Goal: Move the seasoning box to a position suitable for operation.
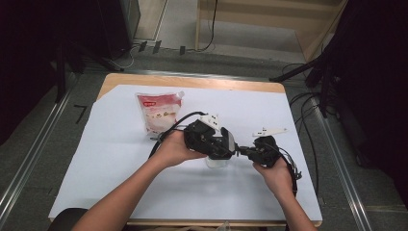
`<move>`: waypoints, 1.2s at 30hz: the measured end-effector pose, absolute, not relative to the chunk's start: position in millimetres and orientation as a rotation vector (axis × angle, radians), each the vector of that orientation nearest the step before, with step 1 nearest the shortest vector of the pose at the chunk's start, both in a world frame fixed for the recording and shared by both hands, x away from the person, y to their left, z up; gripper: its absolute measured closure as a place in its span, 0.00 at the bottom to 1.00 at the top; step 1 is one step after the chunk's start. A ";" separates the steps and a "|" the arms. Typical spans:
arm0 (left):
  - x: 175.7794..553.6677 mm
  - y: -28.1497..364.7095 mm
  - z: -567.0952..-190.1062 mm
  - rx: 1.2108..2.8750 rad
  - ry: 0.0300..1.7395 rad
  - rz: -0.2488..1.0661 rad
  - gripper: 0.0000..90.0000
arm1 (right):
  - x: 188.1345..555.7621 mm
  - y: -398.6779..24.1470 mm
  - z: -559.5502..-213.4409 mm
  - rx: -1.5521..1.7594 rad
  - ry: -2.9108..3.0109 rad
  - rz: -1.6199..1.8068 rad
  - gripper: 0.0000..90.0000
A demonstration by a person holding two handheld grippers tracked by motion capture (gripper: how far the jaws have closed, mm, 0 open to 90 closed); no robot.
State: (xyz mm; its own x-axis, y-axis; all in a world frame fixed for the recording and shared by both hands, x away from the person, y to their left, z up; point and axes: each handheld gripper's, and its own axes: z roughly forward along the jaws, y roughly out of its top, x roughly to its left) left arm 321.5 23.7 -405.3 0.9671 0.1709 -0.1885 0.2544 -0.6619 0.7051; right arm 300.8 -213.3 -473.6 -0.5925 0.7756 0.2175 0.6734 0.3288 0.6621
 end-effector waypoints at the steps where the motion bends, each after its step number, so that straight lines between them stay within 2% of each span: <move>1: 321.5 22.6 -404.4 2.312 0.296 -0.130 0.85 | 300.8 -213.3 -473.5 1.344 2.443 1.113 1.00; 14: 324.3 3.0 -395.7 2.331 0.279 -0.138 0.87 | 300.4 -213.7 -474.7 1.344 2.436 1.130 1.00; 36: 333.9 -18.0 -397.9 2.332 0.300 -0.234 0.86 | 300.2 -214.6 -476.4 1.378 2.428 1.148 1.00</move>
State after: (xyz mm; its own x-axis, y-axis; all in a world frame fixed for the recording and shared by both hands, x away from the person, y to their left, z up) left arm 333.9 -18.0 -397.9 0.9556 0.1453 -0.2564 0.2842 -0.6841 0.6717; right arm 300.2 -214.6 -476.4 -0.5773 0.7783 0.2468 0.6847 0.2968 0.6657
